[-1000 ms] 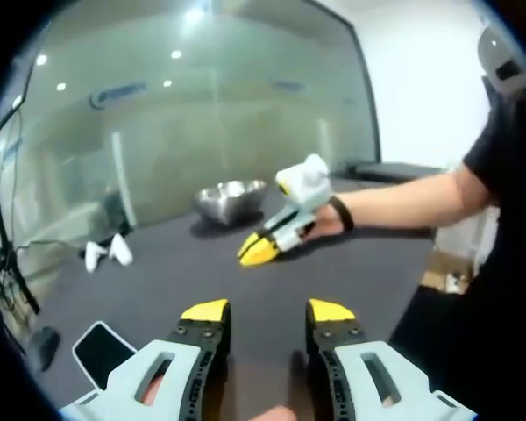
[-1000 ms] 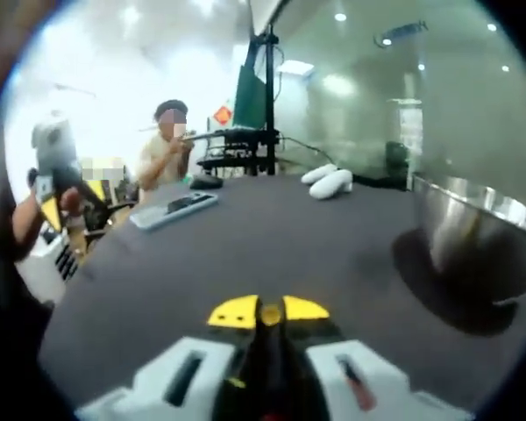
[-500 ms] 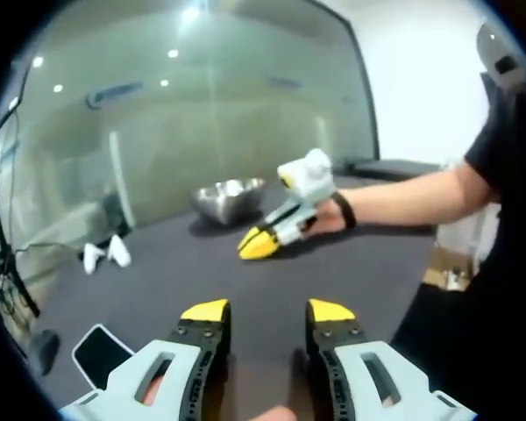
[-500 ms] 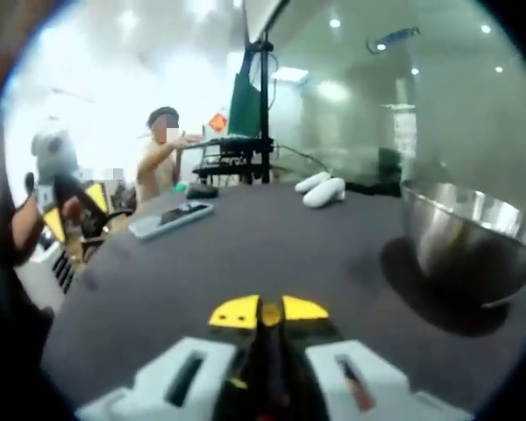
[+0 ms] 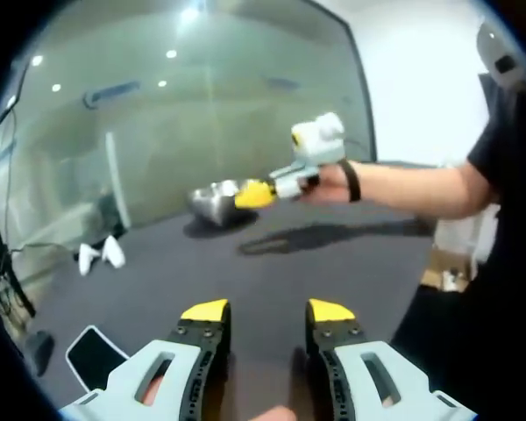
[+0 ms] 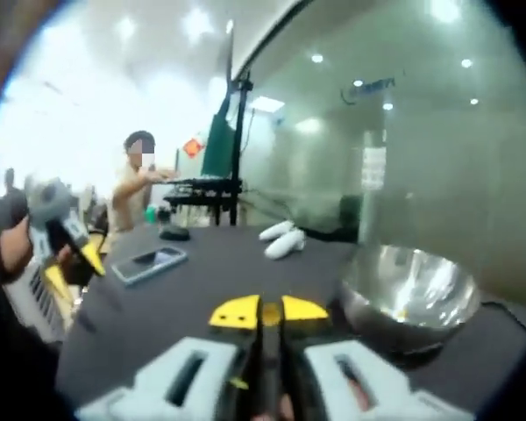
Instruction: Pick up the QQ candy scattered on the table and place it into the stainless steel bowl on the table
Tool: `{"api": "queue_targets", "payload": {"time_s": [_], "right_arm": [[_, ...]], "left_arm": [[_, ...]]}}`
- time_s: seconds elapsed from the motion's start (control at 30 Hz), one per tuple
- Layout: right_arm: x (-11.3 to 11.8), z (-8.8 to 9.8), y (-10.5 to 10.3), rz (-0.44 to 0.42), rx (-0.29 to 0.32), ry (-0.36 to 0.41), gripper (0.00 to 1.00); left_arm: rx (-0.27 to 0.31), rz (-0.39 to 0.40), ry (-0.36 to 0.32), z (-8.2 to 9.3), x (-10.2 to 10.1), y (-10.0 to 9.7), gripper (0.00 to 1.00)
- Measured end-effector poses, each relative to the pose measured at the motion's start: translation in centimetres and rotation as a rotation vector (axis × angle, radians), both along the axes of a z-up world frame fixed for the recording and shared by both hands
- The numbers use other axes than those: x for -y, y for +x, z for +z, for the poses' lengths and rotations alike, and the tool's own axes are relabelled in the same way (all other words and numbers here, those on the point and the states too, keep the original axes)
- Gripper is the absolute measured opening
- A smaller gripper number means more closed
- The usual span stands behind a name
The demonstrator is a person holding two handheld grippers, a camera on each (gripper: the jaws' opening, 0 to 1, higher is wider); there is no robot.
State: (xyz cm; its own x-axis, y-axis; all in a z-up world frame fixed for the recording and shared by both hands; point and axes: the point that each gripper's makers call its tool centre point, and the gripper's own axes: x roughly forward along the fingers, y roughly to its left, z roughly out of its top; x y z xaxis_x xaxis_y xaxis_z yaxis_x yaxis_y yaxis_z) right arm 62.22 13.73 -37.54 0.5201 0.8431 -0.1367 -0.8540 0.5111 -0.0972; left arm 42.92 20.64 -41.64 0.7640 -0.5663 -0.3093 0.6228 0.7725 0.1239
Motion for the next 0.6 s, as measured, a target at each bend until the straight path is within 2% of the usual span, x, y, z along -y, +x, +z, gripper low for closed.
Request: {"api": "queue_targets", "payload": {"time_s": [0.1,0.23,0.33,0.4,0.57,0.6], "right_arm": [[1.5,1.0,1.4,-0.104,0.013,-0.007,0.09],[2.6,3.4,2.5,-0.173,0.049,0.029,0.09],[3.4,4.5,4.5,-0.228,0.104,0.021,0.09],[3.5,5.3,5.2,-0.234,0.147,0.024,0.09],[4.2,6.5,8.4,-0.292,0.158,0.034,0.09],[4.4,6.6,9.0,-0.306,0.145,0.033,0.09]], "left_arm": [[0.004,-0.004,0.006,0.0,0.1,-0.1,0.36],[-0.007,-0.006,0.013,-0.5,0.0,-0.4,0.36],[-0.004,0.001,0.005,-0.5,-0.1,-0.4,0.36],[-0.001,0.001,0.0,-0.4,0.0,-0.5,0.36],[-0.001,-0.015,0.006,-0.5,0.4,-0.7,0.36],[-0.001,-0.018,0.008,-0.5,0.4,-0.7,0.36]]}}
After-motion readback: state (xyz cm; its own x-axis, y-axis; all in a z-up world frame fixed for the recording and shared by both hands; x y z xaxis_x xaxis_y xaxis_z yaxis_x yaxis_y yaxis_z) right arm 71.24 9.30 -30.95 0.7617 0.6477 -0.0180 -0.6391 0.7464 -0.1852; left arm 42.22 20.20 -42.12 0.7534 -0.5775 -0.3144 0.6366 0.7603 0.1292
